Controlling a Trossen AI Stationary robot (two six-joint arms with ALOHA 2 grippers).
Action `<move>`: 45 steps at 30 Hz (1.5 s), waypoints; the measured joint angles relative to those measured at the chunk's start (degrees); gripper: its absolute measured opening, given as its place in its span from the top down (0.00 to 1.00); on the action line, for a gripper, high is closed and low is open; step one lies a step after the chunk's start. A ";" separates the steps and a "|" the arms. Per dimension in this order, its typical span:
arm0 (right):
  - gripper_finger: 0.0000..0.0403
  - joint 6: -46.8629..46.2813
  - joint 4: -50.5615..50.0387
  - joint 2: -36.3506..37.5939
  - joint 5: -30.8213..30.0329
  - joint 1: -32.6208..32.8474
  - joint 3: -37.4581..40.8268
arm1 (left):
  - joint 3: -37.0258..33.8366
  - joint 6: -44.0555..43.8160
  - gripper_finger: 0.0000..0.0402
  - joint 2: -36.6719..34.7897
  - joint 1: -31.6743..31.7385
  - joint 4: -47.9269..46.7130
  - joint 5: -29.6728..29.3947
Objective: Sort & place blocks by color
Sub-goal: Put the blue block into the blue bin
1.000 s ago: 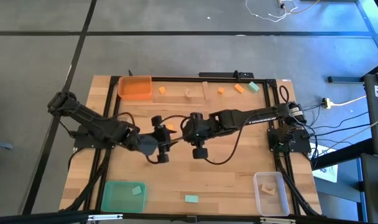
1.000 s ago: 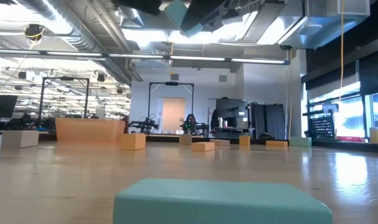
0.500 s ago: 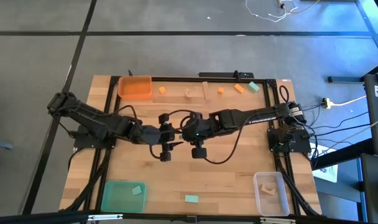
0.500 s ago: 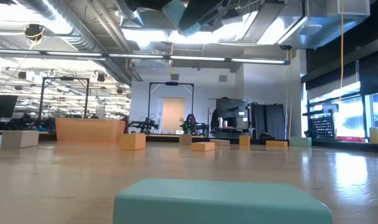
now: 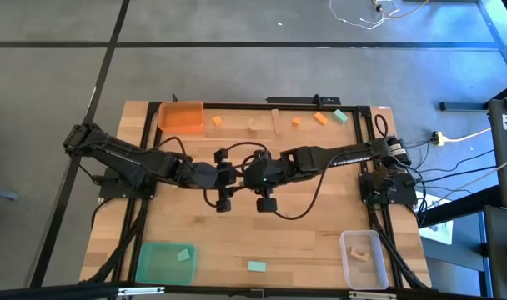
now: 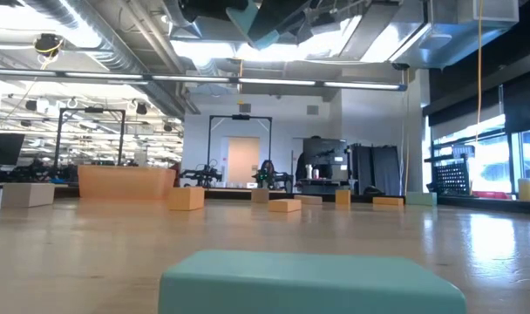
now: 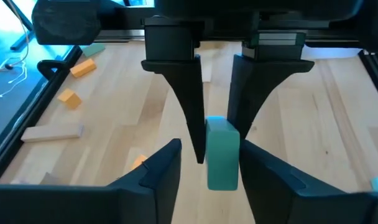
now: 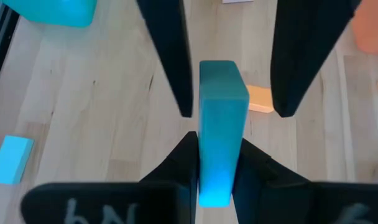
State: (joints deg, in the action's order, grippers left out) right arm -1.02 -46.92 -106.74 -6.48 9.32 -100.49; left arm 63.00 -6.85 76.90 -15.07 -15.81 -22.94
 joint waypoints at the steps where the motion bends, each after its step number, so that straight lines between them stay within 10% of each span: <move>1: 0.86 0.00 0.00 0.00 0.00 0.00 0.00 | 0.00 0.00 0.65 0.00 0.07 -0.03 0.17; 10: 0.86 -0.15 -0.15 0.00 -0.31 0.00 0.02 | 0.00 2.32 0.89 0.00 0.09 -0.40 3.15; 28: 0.66 -3.16 -2.20 0.00 -1.02 0.00 0.02 | -0.07 -0.53 0.89 -0.25 0.02 -6.43 4.60; 45: 0.64 -3.04 -6.98 9.02 4.47 -0.02 0.02 | -0.07 -24.60 0.89 -15.78 -8.85 -30.62 6.36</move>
State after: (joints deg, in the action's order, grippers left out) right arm -4.05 -53.90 -97.72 -2.01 9.30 -100.47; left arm 62.94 -31.45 61.13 -23.92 -46.43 -16.58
